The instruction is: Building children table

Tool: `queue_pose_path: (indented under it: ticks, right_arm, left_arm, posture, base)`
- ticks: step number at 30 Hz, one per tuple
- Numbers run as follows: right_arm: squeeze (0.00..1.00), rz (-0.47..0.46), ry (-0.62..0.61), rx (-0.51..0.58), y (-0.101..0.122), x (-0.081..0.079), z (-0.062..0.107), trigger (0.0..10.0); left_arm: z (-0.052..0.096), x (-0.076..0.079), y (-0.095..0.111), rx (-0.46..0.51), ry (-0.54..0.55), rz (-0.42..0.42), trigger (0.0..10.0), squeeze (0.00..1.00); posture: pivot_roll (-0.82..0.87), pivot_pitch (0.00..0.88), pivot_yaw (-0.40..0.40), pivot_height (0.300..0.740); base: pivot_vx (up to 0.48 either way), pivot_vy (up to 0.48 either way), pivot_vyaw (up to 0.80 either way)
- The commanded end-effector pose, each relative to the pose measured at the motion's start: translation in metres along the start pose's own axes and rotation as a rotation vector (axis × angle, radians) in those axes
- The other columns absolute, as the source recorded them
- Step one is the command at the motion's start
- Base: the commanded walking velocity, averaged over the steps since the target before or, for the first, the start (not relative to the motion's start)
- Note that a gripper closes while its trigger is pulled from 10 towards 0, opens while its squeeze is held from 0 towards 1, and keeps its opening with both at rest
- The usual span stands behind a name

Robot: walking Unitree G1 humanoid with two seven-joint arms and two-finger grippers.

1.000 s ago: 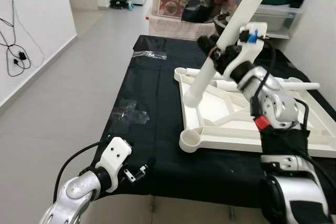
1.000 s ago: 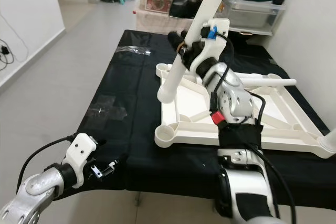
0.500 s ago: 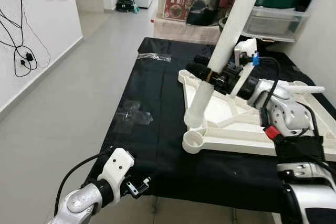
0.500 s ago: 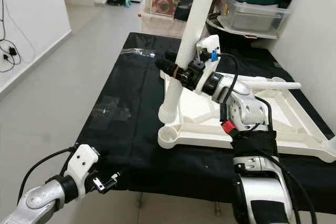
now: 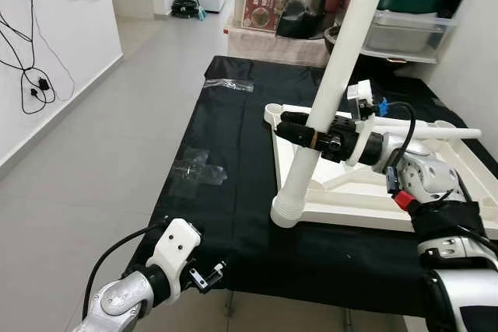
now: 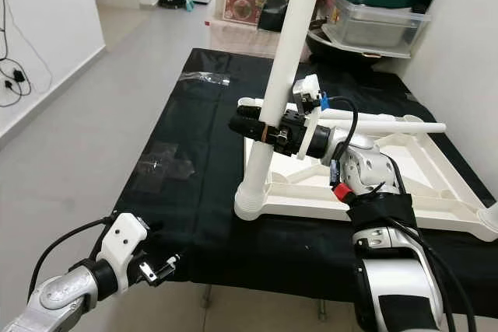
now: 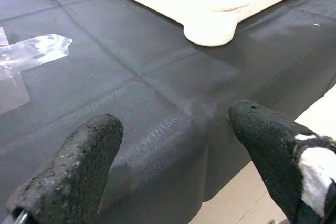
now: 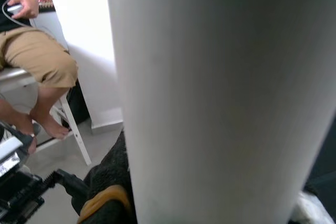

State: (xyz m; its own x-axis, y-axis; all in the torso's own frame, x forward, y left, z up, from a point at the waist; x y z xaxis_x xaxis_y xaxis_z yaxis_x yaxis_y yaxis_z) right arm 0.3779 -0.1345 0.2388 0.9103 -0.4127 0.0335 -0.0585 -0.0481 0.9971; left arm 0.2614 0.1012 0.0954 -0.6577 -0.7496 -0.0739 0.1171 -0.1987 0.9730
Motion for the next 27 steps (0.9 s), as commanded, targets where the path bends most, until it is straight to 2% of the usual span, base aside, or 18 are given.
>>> queue_pose_path:
  ticks: [1, 27]
  right_arm:
    - [0.0, 0.035, 0.024, -0.004, 0.003, -0.001, -0.004, 10.0]
    - [0.0, 0.054, 0.063, -0.098, -0.025, -0.002, -0.009, 10.0]
  left_arm:
    - [-0.001, 0.004, 0.0, -0.007, -0.012, -0.001, 10.0, 0.0]
    - [-0.002, 0.007, 0.0, -0.001, -0.008, 0.007, 10.0, 0.0]
  posture:
    - [0.09, 0.0, -0.118, 0.74]
    - [0.1, 0.0, -0.132, 0.74]
  base:
    - [0.0, 0.0, 0.0]
    - [0.0, 0.0, 0.0]
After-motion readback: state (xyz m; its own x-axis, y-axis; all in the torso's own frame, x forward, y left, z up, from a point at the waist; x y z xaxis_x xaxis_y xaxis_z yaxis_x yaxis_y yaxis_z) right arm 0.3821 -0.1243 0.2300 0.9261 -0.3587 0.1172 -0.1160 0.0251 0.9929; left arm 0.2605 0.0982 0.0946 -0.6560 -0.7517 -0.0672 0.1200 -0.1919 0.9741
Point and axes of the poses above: a point about 5 cm out from each wrist's last joint towards the gripper, its own z axis pointing back from the gripper into the wrist, its own y axis along the axis of the wrist's last joint, x = y × z, the point moved 5 cm from there along -z, pointing out of the wrist towards the gripper, and after that the axes turned 3 degrees about z, right-handed, at the moved point
